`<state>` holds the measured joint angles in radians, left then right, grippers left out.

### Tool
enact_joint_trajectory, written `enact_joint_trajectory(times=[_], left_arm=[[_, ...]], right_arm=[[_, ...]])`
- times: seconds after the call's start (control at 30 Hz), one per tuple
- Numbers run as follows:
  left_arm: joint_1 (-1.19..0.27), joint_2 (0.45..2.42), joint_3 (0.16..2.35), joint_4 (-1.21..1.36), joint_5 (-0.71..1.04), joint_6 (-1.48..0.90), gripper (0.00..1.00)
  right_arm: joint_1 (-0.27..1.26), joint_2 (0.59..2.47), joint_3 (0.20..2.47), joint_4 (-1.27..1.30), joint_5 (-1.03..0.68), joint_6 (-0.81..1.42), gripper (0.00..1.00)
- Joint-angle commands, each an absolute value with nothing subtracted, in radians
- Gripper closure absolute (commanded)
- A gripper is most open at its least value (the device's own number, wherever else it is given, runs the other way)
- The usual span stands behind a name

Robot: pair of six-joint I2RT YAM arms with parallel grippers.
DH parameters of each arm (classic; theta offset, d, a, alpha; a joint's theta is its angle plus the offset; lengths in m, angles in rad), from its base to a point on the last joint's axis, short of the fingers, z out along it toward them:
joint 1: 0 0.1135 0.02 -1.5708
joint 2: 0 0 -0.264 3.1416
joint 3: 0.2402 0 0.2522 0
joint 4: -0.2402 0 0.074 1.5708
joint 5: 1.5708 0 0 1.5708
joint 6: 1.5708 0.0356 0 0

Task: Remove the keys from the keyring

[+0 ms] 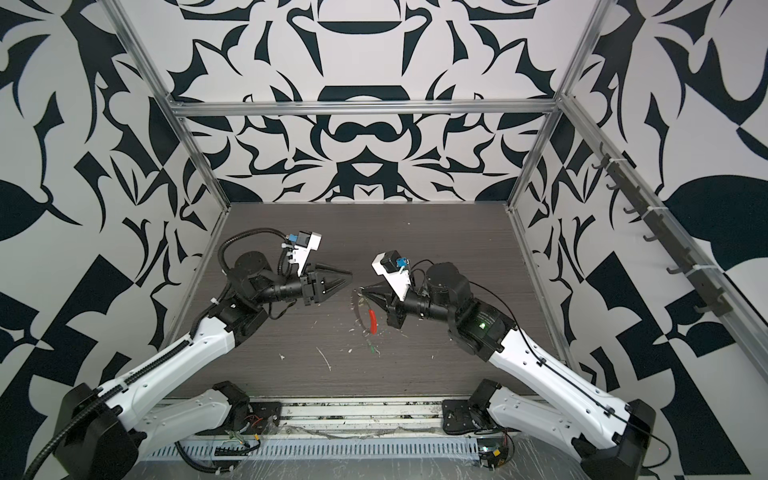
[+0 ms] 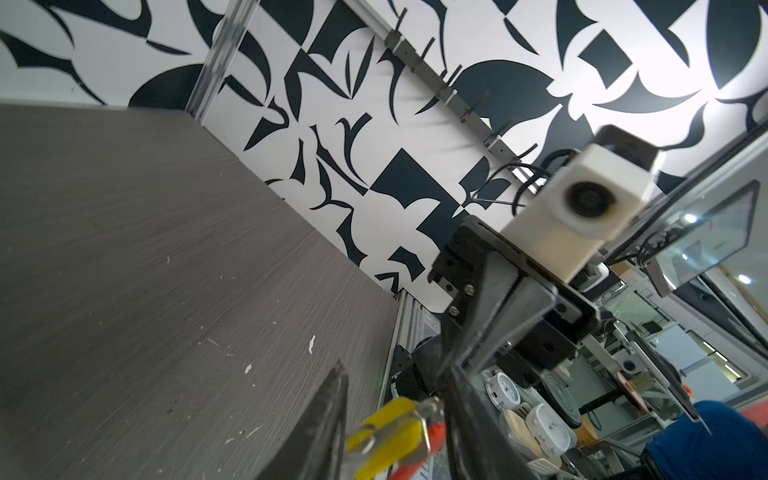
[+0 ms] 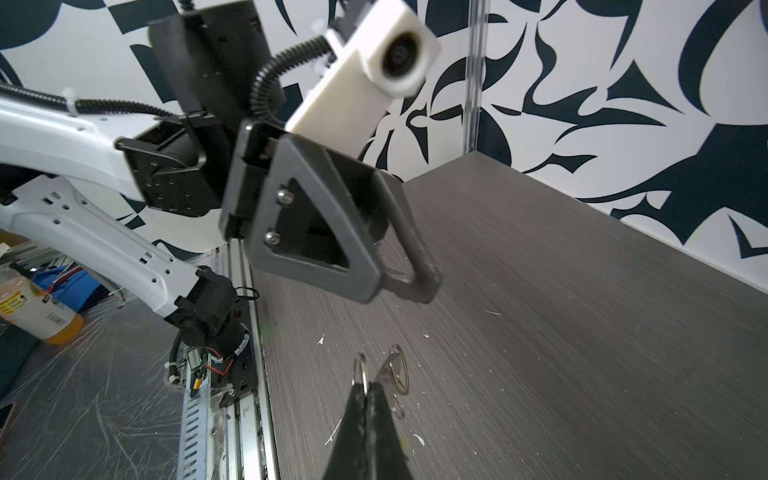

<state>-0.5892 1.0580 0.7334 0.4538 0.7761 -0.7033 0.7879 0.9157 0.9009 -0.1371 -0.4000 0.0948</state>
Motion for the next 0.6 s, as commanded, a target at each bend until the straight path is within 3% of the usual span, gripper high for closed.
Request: enact_joint_trajectory(times=[0.0,0.57], left_arm=[[-0.596,1.059,0.73,0.501,0.851,-0.725,0.64],[-0.627,1.112,0.746,0.521,0.876,-0.719,0.68]], right_arm=[[0.79,0.911,0.925,-0.07,-0.356,0.113,1.0],[0.791,0.917,0.917,-0.047,-0.319,0.144,1.0]])
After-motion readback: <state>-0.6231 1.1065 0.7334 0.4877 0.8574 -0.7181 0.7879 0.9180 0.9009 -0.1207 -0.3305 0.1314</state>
